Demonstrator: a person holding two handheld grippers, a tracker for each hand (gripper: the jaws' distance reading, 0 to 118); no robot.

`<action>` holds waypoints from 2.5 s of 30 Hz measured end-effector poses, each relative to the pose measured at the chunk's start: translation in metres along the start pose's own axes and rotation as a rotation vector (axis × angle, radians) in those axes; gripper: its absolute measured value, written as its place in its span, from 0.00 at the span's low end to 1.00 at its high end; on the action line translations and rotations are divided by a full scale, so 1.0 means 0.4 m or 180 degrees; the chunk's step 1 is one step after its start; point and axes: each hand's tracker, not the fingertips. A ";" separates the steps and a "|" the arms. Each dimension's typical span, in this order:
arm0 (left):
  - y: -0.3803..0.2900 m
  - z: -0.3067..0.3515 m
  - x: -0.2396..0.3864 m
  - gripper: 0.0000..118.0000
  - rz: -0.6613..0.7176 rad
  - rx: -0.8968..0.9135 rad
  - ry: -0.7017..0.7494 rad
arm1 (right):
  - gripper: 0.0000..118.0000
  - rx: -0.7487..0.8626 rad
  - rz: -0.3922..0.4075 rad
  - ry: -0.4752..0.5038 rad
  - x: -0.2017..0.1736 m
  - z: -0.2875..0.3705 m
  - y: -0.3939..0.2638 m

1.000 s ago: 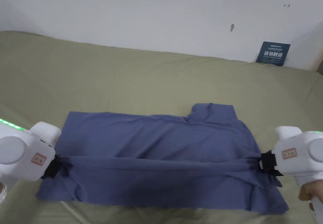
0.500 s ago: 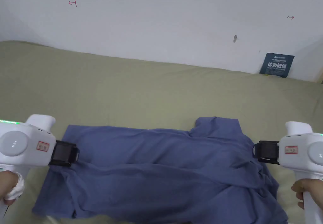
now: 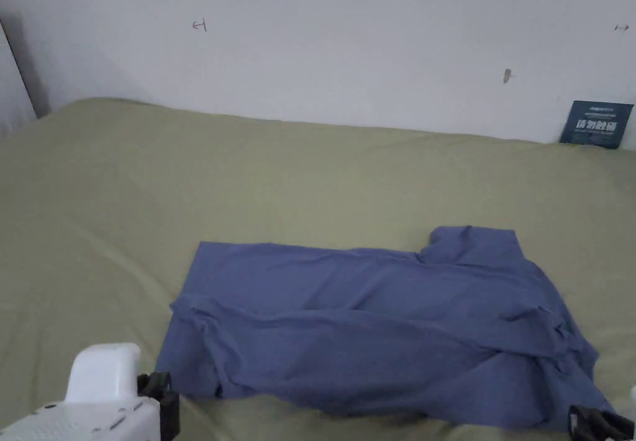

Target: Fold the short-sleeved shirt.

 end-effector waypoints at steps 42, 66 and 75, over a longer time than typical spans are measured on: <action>0.071 -0.327 -0.057 0.03 0.0738 -0.0448 -0.0541 | 0.10 -0.0607 -0.0721 -0.0146 0.221 -0.352 0.049; -0.005 -0.026 -0.124 0.03 0.0574 -0.0816 -0.0570 | 0.10 -0.0796 -0.1114 0.0051 0.238 -0.014 -0.038; -0.087 0.017 -0.162 0.03 0.0871 -0.1137 -0.0604 | 0.10 -0.1130 -0.1601 0.0057 0.283 0.049 -0.132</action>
